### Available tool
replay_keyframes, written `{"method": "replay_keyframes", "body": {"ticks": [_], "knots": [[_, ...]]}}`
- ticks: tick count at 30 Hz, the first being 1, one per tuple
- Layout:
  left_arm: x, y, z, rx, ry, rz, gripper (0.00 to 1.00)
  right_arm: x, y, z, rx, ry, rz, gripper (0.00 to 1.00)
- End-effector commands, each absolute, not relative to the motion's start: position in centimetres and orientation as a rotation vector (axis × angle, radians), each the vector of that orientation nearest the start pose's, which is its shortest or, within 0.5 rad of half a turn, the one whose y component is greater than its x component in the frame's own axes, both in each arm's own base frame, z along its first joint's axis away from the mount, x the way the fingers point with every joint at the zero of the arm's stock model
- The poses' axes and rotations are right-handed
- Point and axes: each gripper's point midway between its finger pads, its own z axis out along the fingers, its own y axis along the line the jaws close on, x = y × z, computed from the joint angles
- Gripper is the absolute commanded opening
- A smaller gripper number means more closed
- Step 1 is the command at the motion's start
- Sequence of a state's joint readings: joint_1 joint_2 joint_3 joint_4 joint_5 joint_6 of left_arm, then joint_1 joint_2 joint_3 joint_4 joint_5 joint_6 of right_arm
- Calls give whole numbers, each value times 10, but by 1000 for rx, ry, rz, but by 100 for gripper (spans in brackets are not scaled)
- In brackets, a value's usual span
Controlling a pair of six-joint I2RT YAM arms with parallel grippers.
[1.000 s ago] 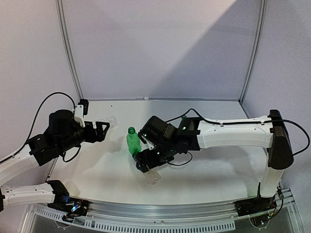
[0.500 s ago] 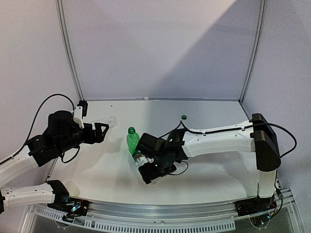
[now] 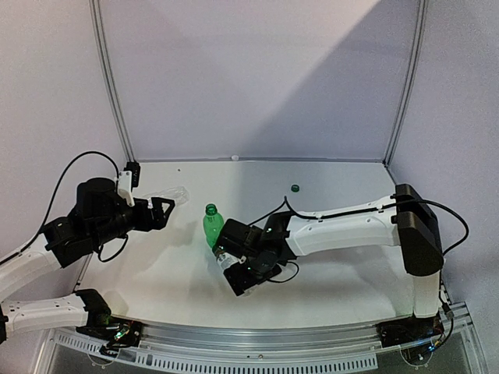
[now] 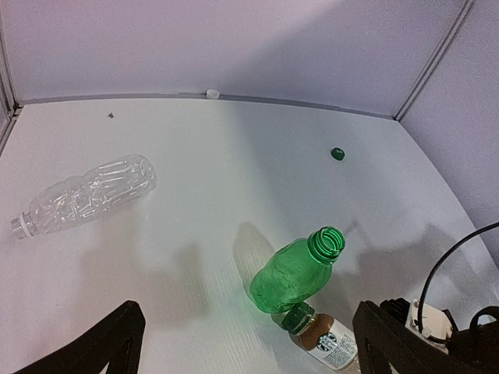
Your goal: Unscrew the bottle caps
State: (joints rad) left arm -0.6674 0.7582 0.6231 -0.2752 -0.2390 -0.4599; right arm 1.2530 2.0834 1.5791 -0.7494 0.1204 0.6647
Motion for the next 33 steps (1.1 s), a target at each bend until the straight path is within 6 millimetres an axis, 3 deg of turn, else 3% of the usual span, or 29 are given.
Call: {"method": "replay_keyframes", "body": {"ticks": [1,12,22,33], "knots": [[260,-151,215,55,2028,-480,96,177,450,45,-842,2656,259,82],[261,-153,211,67,2041,-478,96,184,448,37,-868,2624,202,64],[263,-158,212,87,2036,-488,96,179,446,37,-903,2615,182,38],[263,-178,229,203,2031,-555,99,184,427,71,-806,2552,212,26]]}}
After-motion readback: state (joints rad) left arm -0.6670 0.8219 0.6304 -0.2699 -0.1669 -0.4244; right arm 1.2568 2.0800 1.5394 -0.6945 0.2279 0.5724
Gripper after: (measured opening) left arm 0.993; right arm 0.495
